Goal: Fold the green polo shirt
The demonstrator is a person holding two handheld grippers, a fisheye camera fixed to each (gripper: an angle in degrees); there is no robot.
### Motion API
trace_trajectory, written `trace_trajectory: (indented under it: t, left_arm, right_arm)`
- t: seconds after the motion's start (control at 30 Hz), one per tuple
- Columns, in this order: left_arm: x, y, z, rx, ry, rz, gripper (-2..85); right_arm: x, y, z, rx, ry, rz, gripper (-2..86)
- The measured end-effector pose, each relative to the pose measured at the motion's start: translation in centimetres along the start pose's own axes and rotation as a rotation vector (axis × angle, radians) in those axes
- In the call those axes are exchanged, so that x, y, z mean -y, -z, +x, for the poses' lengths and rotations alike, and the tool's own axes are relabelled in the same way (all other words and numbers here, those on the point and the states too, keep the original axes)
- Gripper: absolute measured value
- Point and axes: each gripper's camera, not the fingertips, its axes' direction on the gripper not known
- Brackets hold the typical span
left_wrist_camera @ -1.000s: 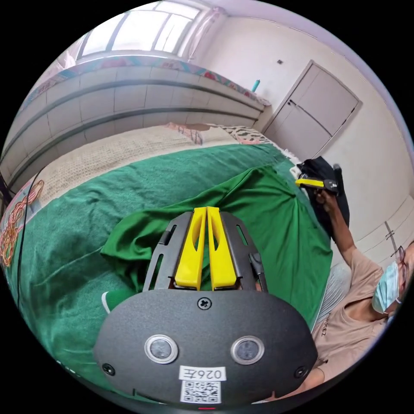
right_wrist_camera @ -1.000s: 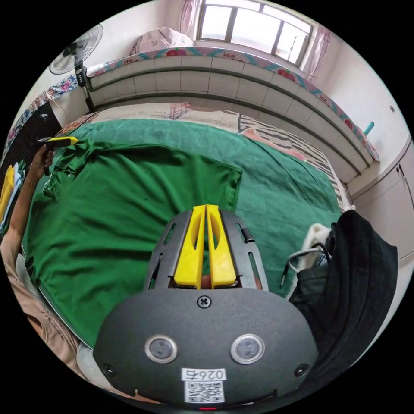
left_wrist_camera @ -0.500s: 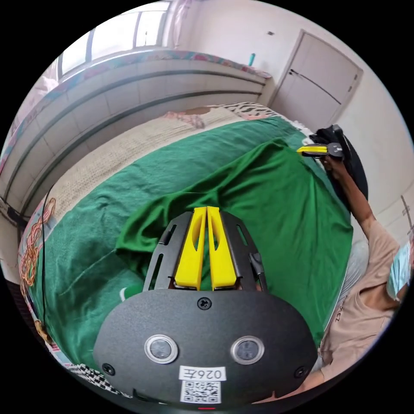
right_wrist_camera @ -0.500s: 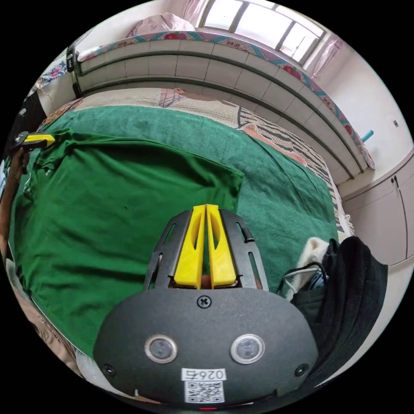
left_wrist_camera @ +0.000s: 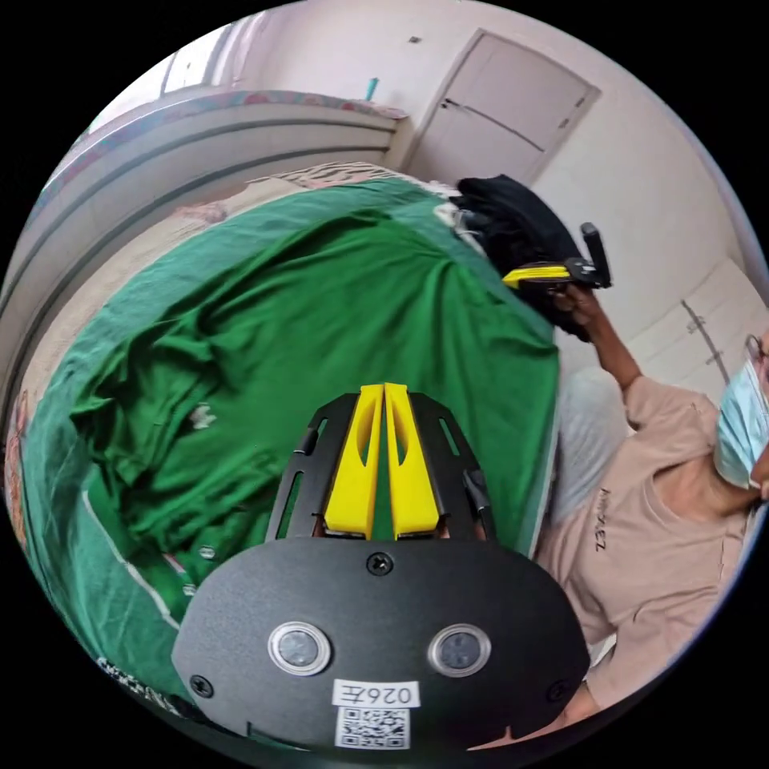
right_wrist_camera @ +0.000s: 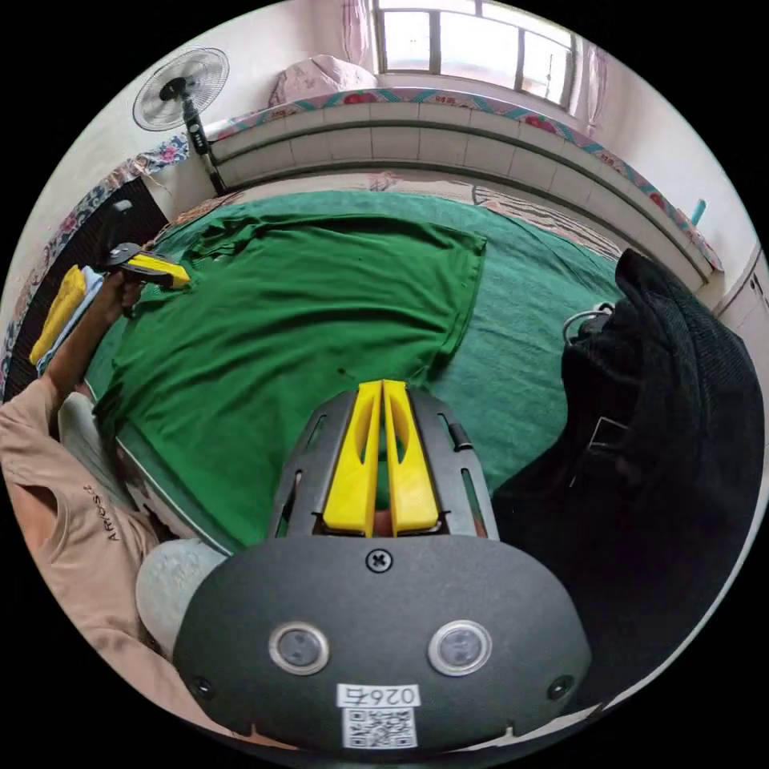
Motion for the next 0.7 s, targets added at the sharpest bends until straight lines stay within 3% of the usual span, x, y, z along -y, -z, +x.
trace_trajectory:
  t: [0.1, 0.17, 0.33, 0.43, 0.53, 0.6, 0.67, 0.7]
  left_arm:
    - [-3.3, -2.7, 5.6, -0.1, -0.048, -0.097, -1.0]
    - [-6.0, -6.7, 8.3, -0.046, -0.041, -0.331, -1.0]
    - [-9.8, -2.0, 12.3, -0.045, -0.026, -0.223, -1.0]
    - [-13.0, 1.8, 15.0, 0.045, -0.029, -0.172, -1.0]
    - [-18.2, 9.9, 17.7, 0.063, -0.03, 0.08, -1.0]
    - [-22.5, 16.3, 19.8, 0.086, -0.043, 0.306, -1.0]
    - [-29.3, 24.6, 23.5, 0.135, -0.072, 0.654, -1.0]
    - [-31.1, 26.3, 24.5, 0.143, -0.093, 0.743, -1.0]
  right_arm:
    - [-3.6, 2.3, -2.0, 0.088, 0.035, -0.066, 1.7]
    - [-6.7, 3.3, -2.3, 0.024, 0.023, -0.164, 1.7]
    - [-11.3, 12.0, -1.5, 0.101, -0.121, 0.024, 1.7]
    - [-12.2, 13.6, -2.7, -0.05, -0.116, -0.14, 1.7]
    - [-13.0, 20.1, -4.2, -0.111, -0.18, -0.026, 1.7]
    - [-13.2, 25.9, -6.4, -0.107, -0.185, 0.169, 1.7]
    - [-13.6, 34.0, -10.8, -0.1, -0.146, 0.517, 1.7]
    - [-13.8, 35.8, -12.2, -0.101, -0.132, 0.615, 1.7]
